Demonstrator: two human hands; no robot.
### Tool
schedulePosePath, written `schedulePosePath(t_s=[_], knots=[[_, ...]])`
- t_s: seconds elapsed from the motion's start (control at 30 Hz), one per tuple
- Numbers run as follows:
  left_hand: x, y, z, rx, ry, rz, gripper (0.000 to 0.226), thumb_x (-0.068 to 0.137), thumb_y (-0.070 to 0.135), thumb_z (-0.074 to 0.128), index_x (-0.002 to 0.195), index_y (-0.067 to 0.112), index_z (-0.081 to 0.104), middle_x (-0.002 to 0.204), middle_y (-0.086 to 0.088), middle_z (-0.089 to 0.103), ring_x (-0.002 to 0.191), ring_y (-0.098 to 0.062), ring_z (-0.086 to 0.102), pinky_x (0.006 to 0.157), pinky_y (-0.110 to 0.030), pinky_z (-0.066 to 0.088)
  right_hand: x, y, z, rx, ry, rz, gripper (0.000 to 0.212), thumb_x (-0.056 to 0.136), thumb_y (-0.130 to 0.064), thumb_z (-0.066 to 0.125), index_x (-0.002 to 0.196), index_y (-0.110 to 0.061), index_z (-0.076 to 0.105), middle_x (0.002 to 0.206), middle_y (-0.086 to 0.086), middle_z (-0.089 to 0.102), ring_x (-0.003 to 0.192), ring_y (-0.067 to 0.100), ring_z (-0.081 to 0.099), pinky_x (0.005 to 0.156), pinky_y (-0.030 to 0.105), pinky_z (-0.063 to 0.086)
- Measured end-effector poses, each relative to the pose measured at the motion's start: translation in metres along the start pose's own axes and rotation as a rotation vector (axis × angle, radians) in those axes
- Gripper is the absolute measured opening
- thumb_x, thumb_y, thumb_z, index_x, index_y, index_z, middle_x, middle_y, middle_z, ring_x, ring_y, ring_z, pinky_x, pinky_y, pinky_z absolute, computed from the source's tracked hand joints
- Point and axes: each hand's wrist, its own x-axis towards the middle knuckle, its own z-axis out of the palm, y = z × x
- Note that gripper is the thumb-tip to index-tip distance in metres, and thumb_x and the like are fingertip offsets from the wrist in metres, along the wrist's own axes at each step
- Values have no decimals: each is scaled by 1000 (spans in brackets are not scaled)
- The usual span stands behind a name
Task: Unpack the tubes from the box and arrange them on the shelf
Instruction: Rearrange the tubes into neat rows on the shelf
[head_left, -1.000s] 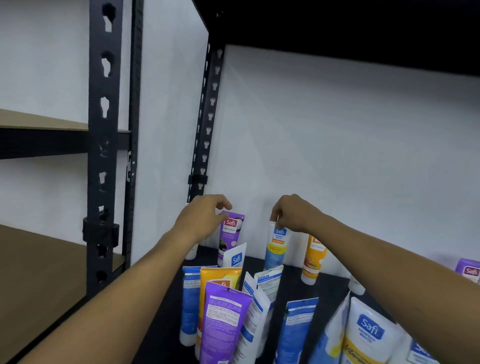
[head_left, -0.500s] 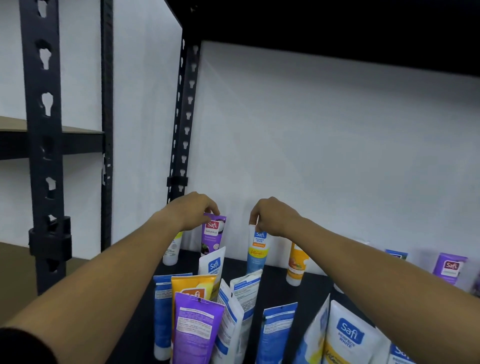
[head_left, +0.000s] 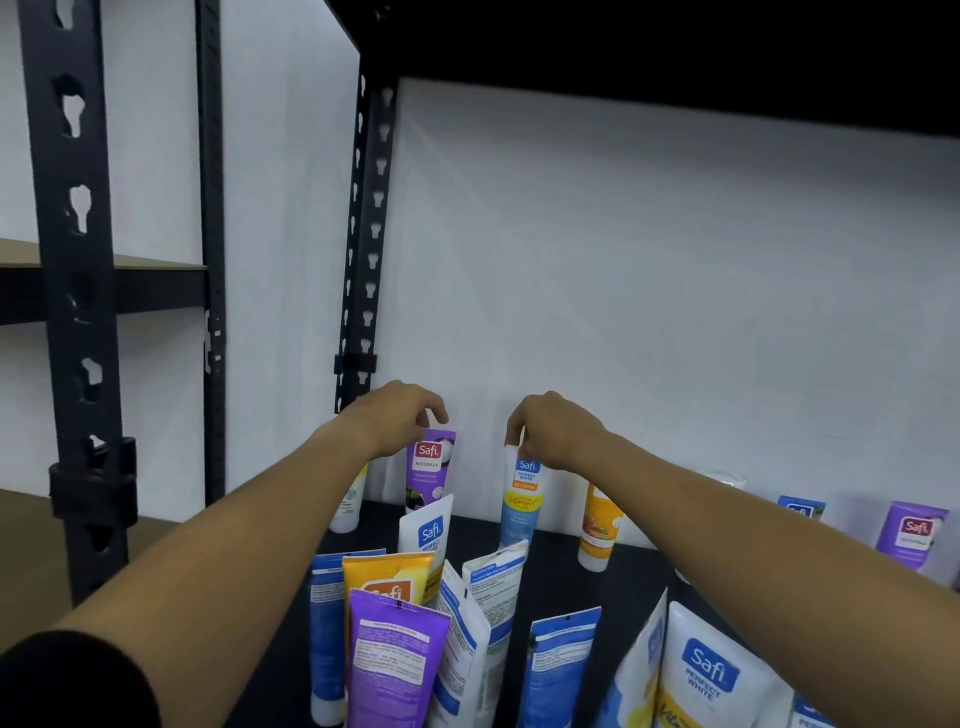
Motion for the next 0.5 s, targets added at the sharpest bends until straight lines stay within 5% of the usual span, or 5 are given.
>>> schedulePosePath(t_s=[0.3, 0.5], knots=[[6, 3, 2, -6, 0, -7, 14, 93, 13, 62, 97, 24, 69, 92, 6, 63, 94, -17, 65, 83, -43, 58, 3, 6, 2, 25, -9, -10, 22, 87, -13, 72, 109, -18, 72, 115, 3, 66, 97, 18, 65, 84, 35, 59], [7, 5, 5, -14, 8, 6, 13, 94, 14, 61, 103, 20, 69, 101, 0, 67, 94, -16, 65, 81, -36, 58, 3, 6, 2, 30, -4, -20, 23, 87, -14, 73, 110, -19, 72, 115, 2, 66, 95, 17, 65, 82, 32, 59]])
